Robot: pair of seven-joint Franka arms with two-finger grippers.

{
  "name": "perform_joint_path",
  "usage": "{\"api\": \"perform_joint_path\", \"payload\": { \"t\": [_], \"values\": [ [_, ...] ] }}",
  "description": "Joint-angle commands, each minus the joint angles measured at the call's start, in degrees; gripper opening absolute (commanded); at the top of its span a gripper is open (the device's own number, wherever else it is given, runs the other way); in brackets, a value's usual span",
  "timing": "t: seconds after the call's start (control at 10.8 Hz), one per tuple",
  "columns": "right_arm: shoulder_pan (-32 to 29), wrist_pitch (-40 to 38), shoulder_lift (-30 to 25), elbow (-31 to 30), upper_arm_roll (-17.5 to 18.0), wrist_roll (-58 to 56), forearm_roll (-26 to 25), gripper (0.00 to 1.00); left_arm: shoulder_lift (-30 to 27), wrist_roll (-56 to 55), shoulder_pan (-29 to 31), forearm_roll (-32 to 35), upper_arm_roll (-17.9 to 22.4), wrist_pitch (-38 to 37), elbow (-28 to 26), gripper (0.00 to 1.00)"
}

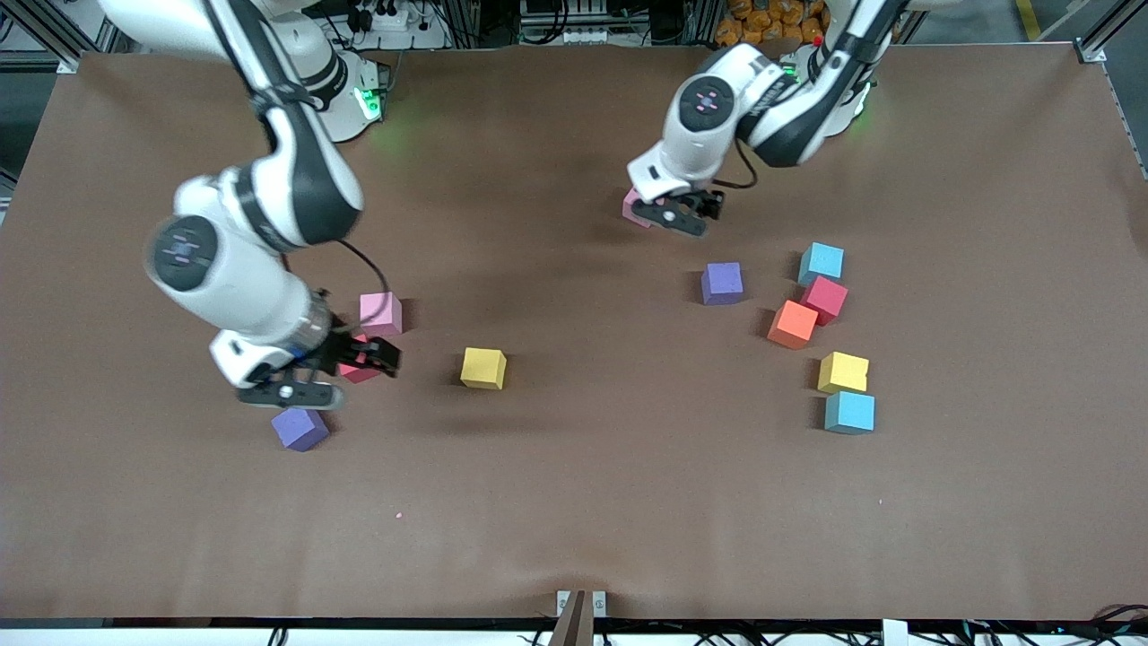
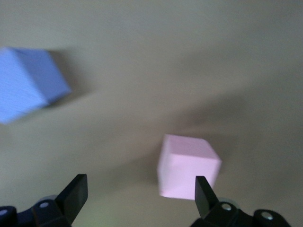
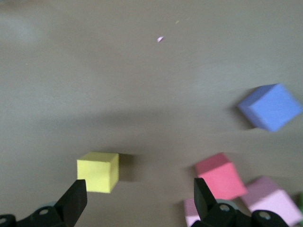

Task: Arrange 11 blocks into digit 3
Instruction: 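Grasp the yellow cube with the right gripper while the left gripper grasps pink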

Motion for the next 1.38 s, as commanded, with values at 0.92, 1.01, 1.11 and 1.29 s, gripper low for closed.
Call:
{"api": "perform_joint_path", "payload": {
  "t": [0.92,1.01,1.11,1.29],
  "values": [
    [9.85,7.87,12.13,1.80,-0.57,10.31,-0.46,1.00,12.40,-11.56,-7.20,12.18,-0.05,9.17,-1.03,1.00],
    [10.21,8.39,12.82,1.80,-0.66,10.31,-0.54,1.00,12.76,-12.35,-7.38,13.31,-0.05,9.17,-1.03,1.00],
    [10.47,9.26,13.53,1.80,-0.66,10.31,-0.72,1.00,13.63,-14.10,-7.12,14.54,-0.05,9.26,-1.03,1.00],
    [10.48,10.93,15.46,1.80,-0.57,10.31,-1.07,1.00,14.69,-16.74,-7.12,15.34,-0.05,9.26,-1.03,0.75]
  ]
}}
